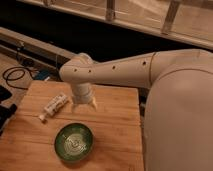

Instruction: Place the bottle in the ceramic bowl

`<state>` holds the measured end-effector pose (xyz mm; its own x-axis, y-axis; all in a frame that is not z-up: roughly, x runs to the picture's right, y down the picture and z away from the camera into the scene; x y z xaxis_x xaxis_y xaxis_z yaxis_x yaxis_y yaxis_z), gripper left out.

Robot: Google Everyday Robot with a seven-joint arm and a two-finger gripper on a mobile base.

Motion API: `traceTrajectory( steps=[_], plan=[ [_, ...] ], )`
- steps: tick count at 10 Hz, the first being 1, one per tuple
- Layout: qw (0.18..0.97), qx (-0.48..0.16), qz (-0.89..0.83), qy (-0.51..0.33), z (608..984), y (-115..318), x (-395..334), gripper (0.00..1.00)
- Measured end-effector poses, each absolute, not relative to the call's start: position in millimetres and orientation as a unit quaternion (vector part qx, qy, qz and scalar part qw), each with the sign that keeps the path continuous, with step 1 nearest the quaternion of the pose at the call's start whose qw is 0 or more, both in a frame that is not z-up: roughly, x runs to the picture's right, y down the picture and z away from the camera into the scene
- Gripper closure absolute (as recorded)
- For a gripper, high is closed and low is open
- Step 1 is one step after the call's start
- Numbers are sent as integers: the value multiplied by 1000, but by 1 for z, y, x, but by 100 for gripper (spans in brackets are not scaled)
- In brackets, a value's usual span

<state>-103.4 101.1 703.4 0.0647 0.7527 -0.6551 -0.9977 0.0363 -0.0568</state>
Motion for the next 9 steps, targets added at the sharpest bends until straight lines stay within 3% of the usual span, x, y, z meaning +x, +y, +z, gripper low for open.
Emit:
traceTrajectory(
  steps=[4, 9],
  plan=[
    [701, -234, 643, 203, 704, 82, -111, 35],
    [748, -198, 625, 103, 708, 30, -199, 35]
  ],
)
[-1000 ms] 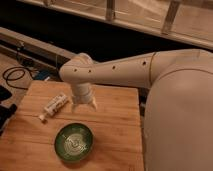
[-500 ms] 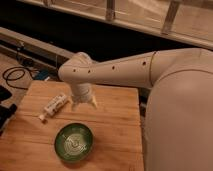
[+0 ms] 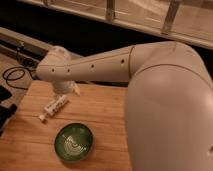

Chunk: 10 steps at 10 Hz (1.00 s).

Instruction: Place the bottle in the ceramic bowl

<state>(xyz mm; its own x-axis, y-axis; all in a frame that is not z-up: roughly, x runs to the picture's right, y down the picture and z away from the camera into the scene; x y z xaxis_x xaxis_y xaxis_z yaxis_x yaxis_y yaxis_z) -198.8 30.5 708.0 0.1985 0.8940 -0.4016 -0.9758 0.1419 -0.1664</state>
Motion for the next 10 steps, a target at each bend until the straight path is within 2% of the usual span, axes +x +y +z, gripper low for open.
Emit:
traceTrajectory(
  steps=[10],
  plan=[
    [737, -193, 638, 107, 720, 37, -180, 35]
  ],
)
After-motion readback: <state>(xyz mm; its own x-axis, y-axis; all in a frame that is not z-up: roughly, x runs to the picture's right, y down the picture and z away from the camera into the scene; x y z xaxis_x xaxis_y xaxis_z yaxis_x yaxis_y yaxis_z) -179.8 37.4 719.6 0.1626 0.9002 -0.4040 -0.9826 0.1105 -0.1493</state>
